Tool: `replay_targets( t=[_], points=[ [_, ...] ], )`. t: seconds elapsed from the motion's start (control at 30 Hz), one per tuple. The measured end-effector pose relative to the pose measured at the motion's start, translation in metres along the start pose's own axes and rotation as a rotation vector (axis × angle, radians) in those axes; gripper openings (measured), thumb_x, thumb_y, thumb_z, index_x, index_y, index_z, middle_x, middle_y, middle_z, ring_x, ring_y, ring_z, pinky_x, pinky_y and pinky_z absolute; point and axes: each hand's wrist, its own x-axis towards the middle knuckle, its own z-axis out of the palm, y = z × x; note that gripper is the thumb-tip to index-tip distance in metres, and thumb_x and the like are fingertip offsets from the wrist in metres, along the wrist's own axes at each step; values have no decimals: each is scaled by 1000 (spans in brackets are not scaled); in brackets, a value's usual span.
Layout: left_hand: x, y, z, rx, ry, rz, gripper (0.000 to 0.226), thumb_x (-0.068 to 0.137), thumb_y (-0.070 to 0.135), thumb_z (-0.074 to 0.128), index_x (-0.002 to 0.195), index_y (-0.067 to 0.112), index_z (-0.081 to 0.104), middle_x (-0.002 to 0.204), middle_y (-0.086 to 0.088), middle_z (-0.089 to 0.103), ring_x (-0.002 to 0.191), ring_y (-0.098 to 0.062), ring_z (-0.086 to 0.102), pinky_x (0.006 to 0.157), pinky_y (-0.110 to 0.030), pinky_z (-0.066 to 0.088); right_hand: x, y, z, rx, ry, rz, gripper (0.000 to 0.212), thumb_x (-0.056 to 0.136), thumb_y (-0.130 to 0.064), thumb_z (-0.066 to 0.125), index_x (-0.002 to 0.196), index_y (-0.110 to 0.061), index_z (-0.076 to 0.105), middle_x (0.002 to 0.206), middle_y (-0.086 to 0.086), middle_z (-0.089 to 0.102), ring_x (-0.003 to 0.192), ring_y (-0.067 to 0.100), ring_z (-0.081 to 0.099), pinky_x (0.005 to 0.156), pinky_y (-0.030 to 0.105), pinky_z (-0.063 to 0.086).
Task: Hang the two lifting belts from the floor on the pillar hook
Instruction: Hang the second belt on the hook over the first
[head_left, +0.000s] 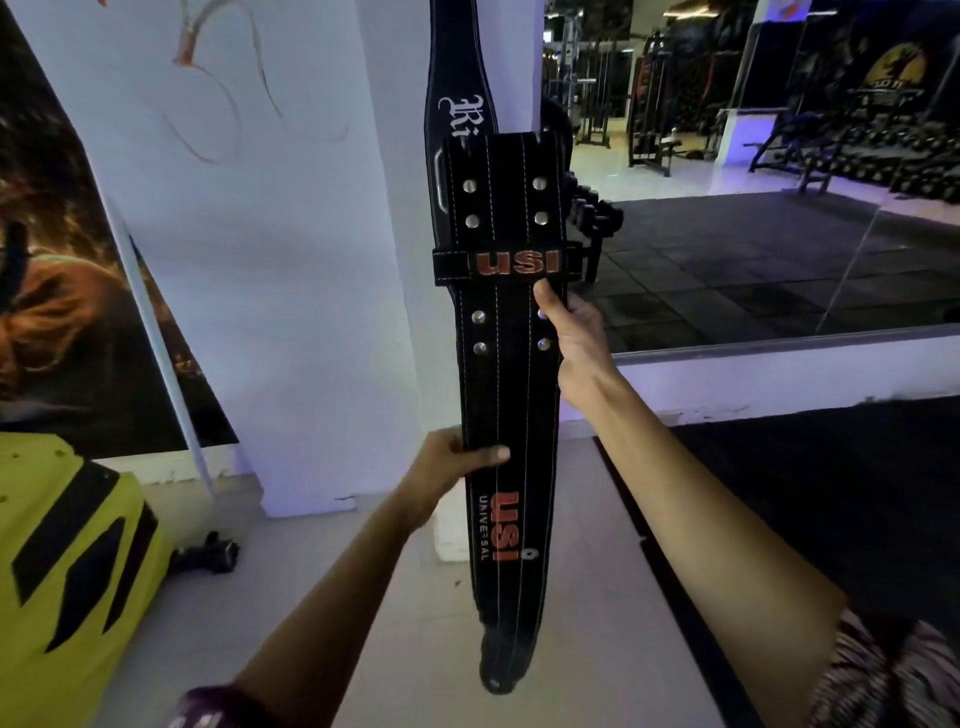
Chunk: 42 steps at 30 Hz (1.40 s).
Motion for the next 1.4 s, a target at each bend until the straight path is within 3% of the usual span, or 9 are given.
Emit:
replay_targets(
  t=[0.13,0.37,0.53,0.67,0.83,0.97,1.1,1.27,1.4],
  points=[
    [25,88,-7,-327,224,249,17,83,16,66,99,10,68,89,-4,72,83,-19,70,75,-32,57,-6,6,5,5,-123,-17,16,85,-23,61,73,-26,70,73,-8,70,77,13,65,63,26,47],
    [25,98,-1,-518,335,223,16,82,13,67,96,4,68,88,-8,71,77,-20,70,71,-32,59,-27,37,-18,-227,-215,-55,17,80,-9,66,90,-23,65,90,-6,70,78,-3,68,71,12,52],
    [25,104,-1,-543,324,216,20,82,14,68,100,6,68,91,-7,72,81,-21,70,72,-33,59,-70,123,-80,-505,-173,144,24,73,-4,73,94,7,67,95,21,72,86,28,71,89,48,53],
    [22,108,-6,-559,320,231,25,83,15,67,104,2,66,94,-8,71,81,-21,71,72,-32,59,-63,115,-69,-470,-206,91,25,73,-8,73,95,1,67,90,6,72,77,7,70,78,24,56],
    [19,110,-8,-567,308,249,26,84,15,67,105,1,65,94,-8,71,80,-20,70,71,-31,59,-81,147,-84,-605,-160,241,31,73,-9,74,98,8,66,99,25,71,69,5,68,67,15,55],
    [19,106,-17,-505,289,275,14,85,14,65,97,8,68,87,-2,73,80,-17,71,68,-29,58,-91,139,-88,-645,-291,385,53,64,-32,78,101,5,66,104,25,70,98,35,67,95,46,50],
    [20,93,-13,-459,284,256,13,84,13,65,95,7,68,86,-3,72,79,-18,71,68,-29,57,-55,67,-32,-362,-230,184,95,60,-78,52,128,-12,52,132,10,58,124,23,52,107,35,38],
    [20,73,-6,-389,235,216,23,82,10,66,103,1,67,93,-10,72,84,-24,71,75,-34,57,-15,-4,7,-125,-92,77,40,84,-54,50,94,-18,66,84,-2,68,77,12,65,56,20,49],
    [14,61,-15,-159,85,251,22,79,0,66,99,9,67,87,3,74,83,-14,70,77,-28,54,2,-5,10,-35,31,54,17,73,-41,72,76,-24,71,95,3,71,103,26,65,76,34,53]
  ],
)
